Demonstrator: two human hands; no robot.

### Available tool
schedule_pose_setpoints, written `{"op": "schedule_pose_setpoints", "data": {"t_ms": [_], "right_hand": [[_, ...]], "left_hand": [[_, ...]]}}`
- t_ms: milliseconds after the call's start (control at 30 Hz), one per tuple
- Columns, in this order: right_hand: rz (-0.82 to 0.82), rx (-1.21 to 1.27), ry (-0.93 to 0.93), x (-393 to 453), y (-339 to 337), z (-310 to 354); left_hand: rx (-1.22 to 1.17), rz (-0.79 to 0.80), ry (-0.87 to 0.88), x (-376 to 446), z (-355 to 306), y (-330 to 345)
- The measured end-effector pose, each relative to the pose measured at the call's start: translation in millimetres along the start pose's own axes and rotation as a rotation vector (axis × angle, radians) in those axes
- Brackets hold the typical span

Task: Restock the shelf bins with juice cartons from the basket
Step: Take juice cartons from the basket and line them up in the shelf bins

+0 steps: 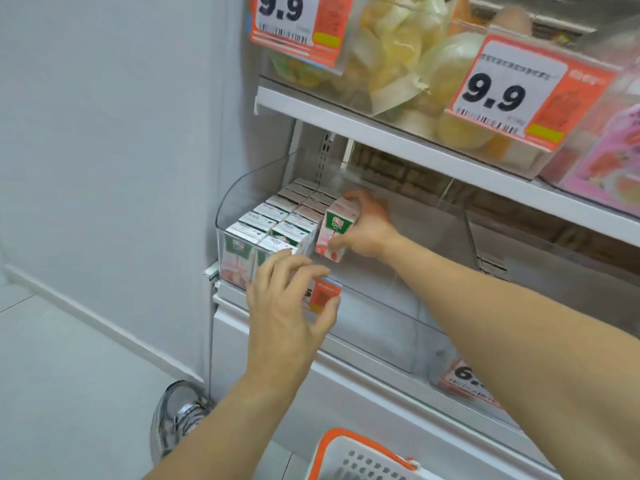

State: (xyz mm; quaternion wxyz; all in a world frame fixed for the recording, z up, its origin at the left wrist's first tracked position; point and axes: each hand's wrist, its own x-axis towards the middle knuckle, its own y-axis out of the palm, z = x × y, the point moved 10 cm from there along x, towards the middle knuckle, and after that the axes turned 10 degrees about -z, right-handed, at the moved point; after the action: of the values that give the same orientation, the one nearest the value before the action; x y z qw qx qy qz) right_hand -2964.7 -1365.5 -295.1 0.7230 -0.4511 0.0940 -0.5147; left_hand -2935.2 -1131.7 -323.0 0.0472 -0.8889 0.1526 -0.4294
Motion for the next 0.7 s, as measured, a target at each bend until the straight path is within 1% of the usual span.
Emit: {"op": "schedule_pose_setpoints", "data": {"t_ms": [67,133,233,467,633,700], "right_hand": [[0.024,-0.025,0.026,1,8,-2],[0.047,-0.101,0.018,-2,15,-3],[0.012,-0.187,-0.01,-8,15,-1],[-0.052,-0.116,0.084,-16,5,-5],[-0.067,0.073,0.205,-19,8,-19],[-0.036,0.11,0.234,-20,9,-20]], "left_hand": [[-0.004,0.0,-0.015,0,1,1],[-0.011,-0.001,-0.024,-1,3,1],[-0.015,0.005,-0.028,-2,4,-1],[-0.029,0.041,-0.098,-7,6,5],[-0.011,0.066,-0.068,-9,7,7],[-0.011,0.061,-0.068,-9,7,7]]}}
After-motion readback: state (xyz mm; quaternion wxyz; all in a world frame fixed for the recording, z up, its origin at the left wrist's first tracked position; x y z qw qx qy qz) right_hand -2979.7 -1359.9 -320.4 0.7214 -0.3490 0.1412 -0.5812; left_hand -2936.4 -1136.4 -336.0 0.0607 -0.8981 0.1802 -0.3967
